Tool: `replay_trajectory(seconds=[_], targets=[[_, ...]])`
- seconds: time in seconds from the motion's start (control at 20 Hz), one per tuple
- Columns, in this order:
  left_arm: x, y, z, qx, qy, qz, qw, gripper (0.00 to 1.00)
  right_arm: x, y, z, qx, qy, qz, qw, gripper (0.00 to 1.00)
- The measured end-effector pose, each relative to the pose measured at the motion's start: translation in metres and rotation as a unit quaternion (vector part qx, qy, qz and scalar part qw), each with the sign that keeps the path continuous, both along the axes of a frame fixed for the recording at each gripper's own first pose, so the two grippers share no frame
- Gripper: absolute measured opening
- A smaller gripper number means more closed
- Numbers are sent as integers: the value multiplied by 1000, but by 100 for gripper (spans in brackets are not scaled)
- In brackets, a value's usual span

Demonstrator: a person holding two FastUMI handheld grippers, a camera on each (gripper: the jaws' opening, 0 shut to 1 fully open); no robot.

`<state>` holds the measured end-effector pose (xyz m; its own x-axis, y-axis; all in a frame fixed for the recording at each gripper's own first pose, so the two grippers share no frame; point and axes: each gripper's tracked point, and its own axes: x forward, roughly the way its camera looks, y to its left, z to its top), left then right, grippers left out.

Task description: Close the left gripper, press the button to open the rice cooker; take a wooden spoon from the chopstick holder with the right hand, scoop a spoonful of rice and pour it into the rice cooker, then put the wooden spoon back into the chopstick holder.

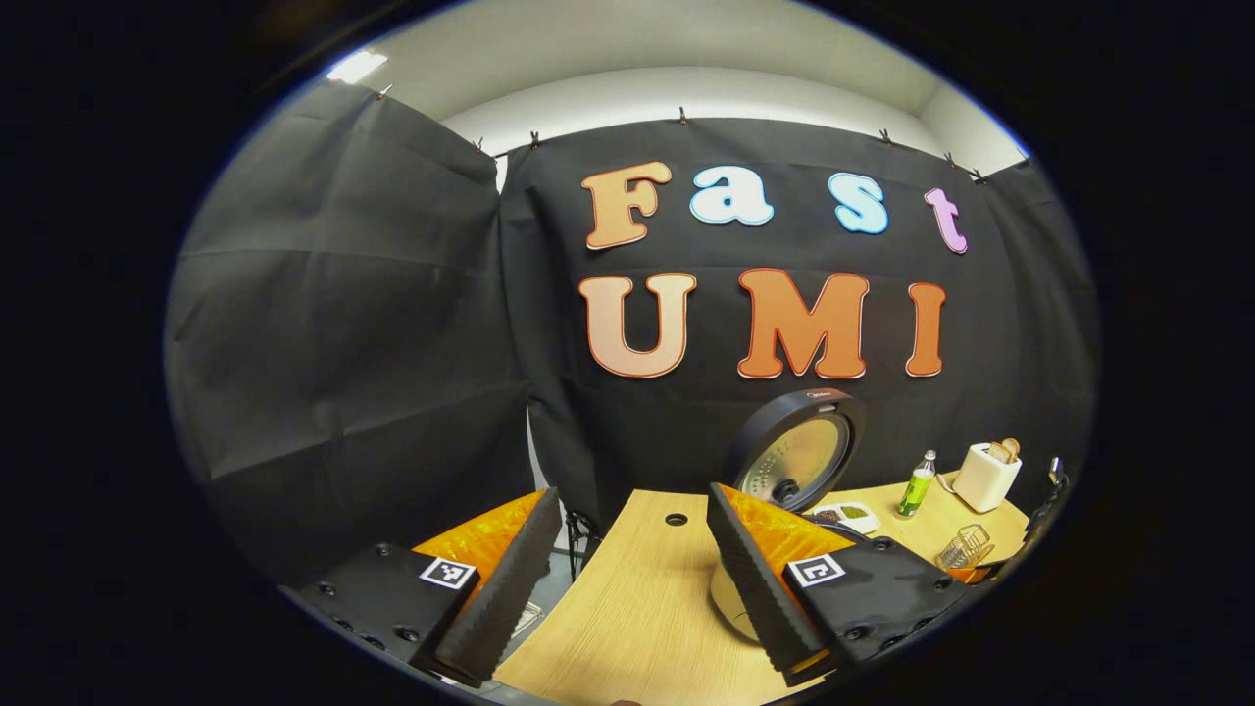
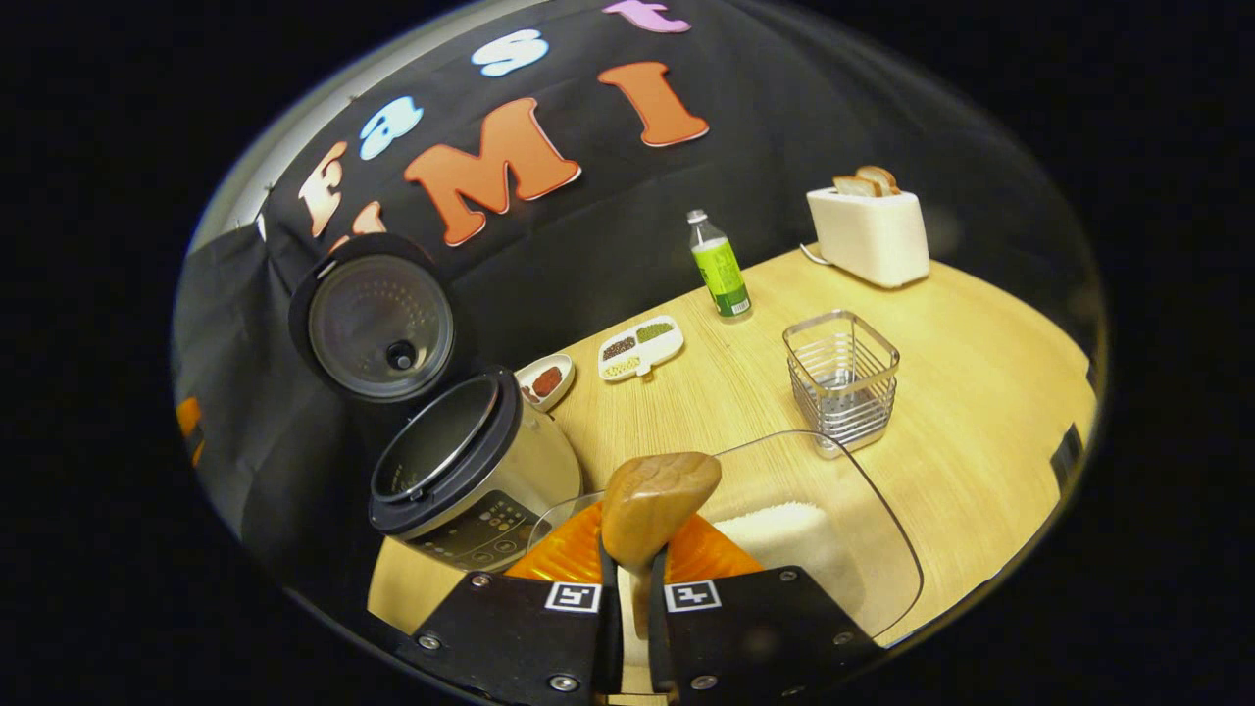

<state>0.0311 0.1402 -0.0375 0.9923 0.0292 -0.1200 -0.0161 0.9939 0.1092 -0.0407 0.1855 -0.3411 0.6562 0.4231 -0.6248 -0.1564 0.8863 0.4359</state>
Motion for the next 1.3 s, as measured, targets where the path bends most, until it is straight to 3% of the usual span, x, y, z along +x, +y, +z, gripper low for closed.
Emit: replay_trajectory(seconds=[0.2,0.5,0.9,1.3], targets=[[-1,-8,2,-5,0,-4,1000,96,-4,2,1,98,45,-34,994,9],[-1,-12,5,-4,-4,-4,1000,96,-1,-20,6,163,70,-79,981,9],[0,-25,13,-2,-14,-13,1000,96,14,-41,41,199,70,-135,968,9],[4,-46,17,-1,-22,-34,999,96,41,-42,103,263,52,-165,949,9]])
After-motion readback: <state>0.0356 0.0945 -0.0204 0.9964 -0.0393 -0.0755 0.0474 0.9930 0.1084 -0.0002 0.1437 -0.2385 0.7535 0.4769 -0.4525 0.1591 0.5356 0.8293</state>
